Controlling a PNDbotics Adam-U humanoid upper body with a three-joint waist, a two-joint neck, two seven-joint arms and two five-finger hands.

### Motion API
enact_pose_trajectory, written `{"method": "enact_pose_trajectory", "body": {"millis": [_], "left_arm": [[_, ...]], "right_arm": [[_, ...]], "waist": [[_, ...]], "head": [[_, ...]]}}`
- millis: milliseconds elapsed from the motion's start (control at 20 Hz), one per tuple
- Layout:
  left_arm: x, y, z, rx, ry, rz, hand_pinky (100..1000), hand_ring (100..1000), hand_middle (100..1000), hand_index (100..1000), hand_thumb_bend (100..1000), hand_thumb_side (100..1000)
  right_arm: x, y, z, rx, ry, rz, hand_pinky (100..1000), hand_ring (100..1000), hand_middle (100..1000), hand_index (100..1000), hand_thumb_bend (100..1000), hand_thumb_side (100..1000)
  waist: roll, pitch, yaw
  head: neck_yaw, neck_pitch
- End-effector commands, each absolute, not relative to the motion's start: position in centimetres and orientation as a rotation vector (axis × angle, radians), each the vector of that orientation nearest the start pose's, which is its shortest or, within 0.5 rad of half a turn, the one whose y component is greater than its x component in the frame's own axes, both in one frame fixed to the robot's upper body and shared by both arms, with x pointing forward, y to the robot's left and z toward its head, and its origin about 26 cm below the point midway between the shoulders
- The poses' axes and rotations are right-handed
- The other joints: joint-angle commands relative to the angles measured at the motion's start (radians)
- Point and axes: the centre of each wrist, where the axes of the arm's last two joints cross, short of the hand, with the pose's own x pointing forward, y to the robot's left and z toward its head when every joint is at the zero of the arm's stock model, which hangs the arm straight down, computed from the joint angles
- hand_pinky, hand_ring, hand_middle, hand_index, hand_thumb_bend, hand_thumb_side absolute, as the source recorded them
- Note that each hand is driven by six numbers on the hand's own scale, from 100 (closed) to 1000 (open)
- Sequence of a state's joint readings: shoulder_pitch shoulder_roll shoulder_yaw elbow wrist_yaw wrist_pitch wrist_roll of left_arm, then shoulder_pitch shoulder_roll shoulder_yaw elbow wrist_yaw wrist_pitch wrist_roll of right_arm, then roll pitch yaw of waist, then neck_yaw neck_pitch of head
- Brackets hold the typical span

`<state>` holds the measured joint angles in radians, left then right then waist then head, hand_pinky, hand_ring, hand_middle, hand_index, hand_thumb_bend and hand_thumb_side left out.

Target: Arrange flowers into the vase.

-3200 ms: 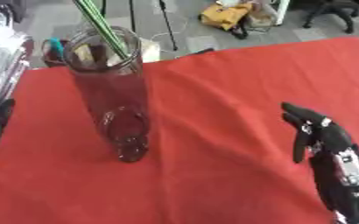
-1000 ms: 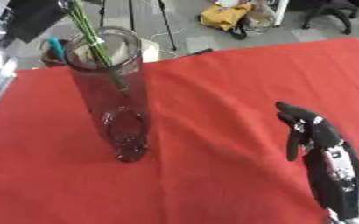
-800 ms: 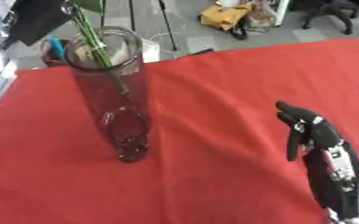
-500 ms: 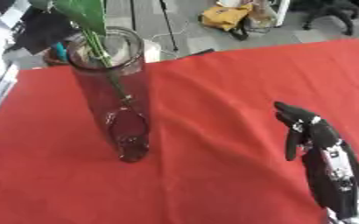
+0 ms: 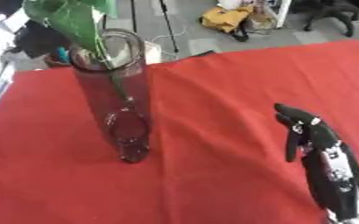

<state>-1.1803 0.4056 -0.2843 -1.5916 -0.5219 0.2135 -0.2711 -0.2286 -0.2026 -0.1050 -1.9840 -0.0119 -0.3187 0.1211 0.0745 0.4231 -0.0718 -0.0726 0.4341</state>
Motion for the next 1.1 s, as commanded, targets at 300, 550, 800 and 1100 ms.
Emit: {"method": "enact_pose_trajectory", "body": {"millis": [300, 550, 800, 1100], "left_arm": [[35.33, 14.17, 41.07, -1.079, 2.995, 1.639, 722, 620, 729, 801, 100, 972], [35.08, 14.48, 41.38, -1.073, 2.971, 1.678, 752, 653, 758, 824, 100, 956], [35.16, 14.62, 41.37, -1.072, 2.919, 1.780, 771, 679, 772, 845, 100, 924], [35.28, 14.91, 41.59, -1.093, 2.869, 1.870, 800, 720, 803, 872, 100, 920]], "right_arm": [[29.23, -27.78, 17.88, -0.113, -2.520, 0.363, 928, 924, 244, 815, 100, 1000], [29.20, -27.81, 17.83, -0.115, -2.516, 0.364, 929, 925, 243, 815, 100, 1000], [29.19, -27.84, 17.81, -0.115, -2.515, 0.363, 929, 925, 243, 815, 100, 1000], [29.15, -27.89, 17.73, -0.115, -2.509, 0.367, 929, 924, 243, 814, 100, 1000]], "waist": [[-0.002, -0.032, 0.002], [-0.001, -0.034, 0.003], [-0.001, -0.036, 0.003], [0.002, -0.041, 0.005]], "head": [[-0.002, -0.003], [-0.004, -0.001], [-0.004, 0.000], [-0.005, 0.001]]}}
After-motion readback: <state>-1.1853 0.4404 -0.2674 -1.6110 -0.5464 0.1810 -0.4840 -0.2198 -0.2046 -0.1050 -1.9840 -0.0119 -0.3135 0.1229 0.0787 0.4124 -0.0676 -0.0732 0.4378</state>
